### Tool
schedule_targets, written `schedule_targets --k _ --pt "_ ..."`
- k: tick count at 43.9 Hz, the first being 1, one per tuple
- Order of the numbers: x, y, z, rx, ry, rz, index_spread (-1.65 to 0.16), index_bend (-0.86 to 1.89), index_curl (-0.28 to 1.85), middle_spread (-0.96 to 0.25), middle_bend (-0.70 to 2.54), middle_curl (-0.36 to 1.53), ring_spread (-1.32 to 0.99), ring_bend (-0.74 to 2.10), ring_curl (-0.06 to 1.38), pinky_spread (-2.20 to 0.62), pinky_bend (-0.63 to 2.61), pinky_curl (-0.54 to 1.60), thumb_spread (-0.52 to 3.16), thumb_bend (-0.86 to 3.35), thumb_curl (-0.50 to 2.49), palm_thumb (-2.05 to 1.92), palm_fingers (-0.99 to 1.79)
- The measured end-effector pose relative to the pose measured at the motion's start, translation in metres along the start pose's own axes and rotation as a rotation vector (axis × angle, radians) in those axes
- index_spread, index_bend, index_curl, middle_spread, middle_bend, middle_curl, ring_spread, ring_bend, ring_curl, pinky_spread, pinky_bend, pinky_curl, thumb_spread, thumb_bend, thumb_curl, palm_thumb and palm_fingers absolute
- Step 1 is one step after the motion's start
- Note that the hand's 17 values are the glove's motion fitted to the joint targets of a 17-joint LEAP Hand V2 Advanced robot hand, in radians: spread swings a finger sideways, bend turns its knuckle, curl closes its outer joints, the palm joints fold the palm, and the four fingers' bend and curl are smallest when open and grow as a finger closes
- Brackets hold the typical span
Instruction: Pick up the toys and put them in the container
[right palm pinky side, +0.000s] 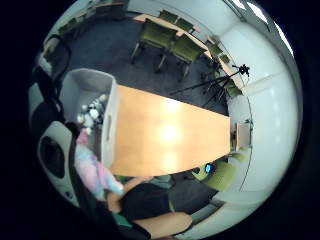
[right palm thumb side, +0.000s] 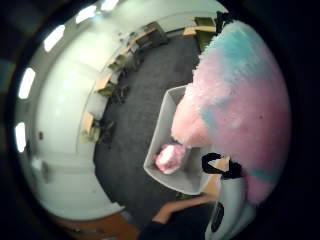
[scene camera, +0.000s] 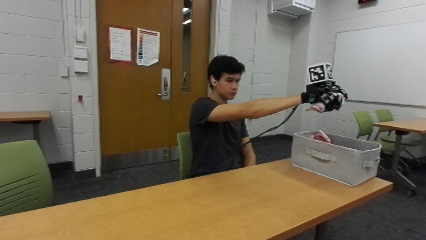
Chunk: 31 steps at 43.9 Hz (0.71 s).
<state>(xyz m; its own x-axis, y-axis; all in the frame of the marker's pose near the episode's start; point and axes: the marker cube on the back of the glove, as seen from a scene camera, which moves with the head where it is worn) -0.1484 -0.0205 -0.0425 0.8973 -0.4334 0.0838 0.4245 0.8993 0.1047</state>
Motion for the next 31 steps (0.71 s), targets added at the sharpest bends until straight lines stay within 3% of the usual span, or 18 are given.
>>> schedule_targets --k 2,6,11,18,22,23,24,25,28,31 --pt "0.022 -0.006 0.008 0.001 0.006 -0.062 -0.37 0.06 -0.02 -0.46 0.74 0.71 -0.39 1.41 0.48 -0.47 1.11 0.39 0.86 0.22 0.82 0.72 0.85" --pt "0.037 -0.019 0.019 0.002 0.0 0.023 -0.37 0.06 -0.02 -0.46 0.73 0.71 -0.4 1.41 0.48 -0.47 1.11 0.39 0.86 0.21 0.84 0.71 0.84" --pt "0.028 -0.03 0.041 -0.016 0.178 0.151 -0.37 0.06 -0.02 -0.46 0.72 0.72 -0.39 1.41 0.48 -0.47 1.12 0.39 0.87 0.2 0.86 0.71 0.84" --pt "0.02 -0.034 0.061 -0.062 0.127 0.128 -0.37 0.07 -0.02 -0.46 0.7 0.73 -0.39 1.4 0.47 -0.47 1.12 0.39 0.87 0.19 0.9 0.71 0.83" --pt "0.018 -0.032 0.067 -0.134 0.054 0.197 -0.36 0.06 -0.02 -0.46 0.67 0.73 -0.4 1.38 0.46 -0.47 1.13 0.4 0.89 0.18 0.9 0.69 0.79" --pt "0.02 -0.031 0.068 -0.151 0.048 0.204 -0.35 -0.05 -0.04 -0.38 0.51 0.67 -0.39 1.32 0.43 -0.44 1.26 0.43 1.03 0.06 0.8 0.47 0.49" --pt "0.023 -0.029 0.069 -0.164 0.047 0.195 -0.35 -0.02 -0.01 -0.35 0.47 0.68 -0.37 1.32 0.46 -0.42 1.3 0.46 1.06 0.02 0.76 0.4 0.41" --pt "0.026 -0.027 0.069 -0.169 0.043 0.172 -0.33 0.0 0.0 -0.3 0.4 0.67 -0.32 1.2 0.43 -0.38 1.32 0.47 1.03 -0.16 0.69 0.15 0.09" --pt "0.031 -0.022 0.061 -0.157 -0.026 0.088 -0.31 0.08 0.04 -0.19 0.34 0.64 -0.24 1.07 0.41 -0.29 1.36 0.48 1.0 -0.18 0.61 -0.09 -0.12" --pt "0.042 -0.019 0.056 -0.136 -0.011 0.108 -0.3 0.1 0.05 -0.13 0.3 0.6 -0.18 0.97 0.34 -0.23 1.33 0.44 0.99 -0.17 0.54 -0.17 -0.15"
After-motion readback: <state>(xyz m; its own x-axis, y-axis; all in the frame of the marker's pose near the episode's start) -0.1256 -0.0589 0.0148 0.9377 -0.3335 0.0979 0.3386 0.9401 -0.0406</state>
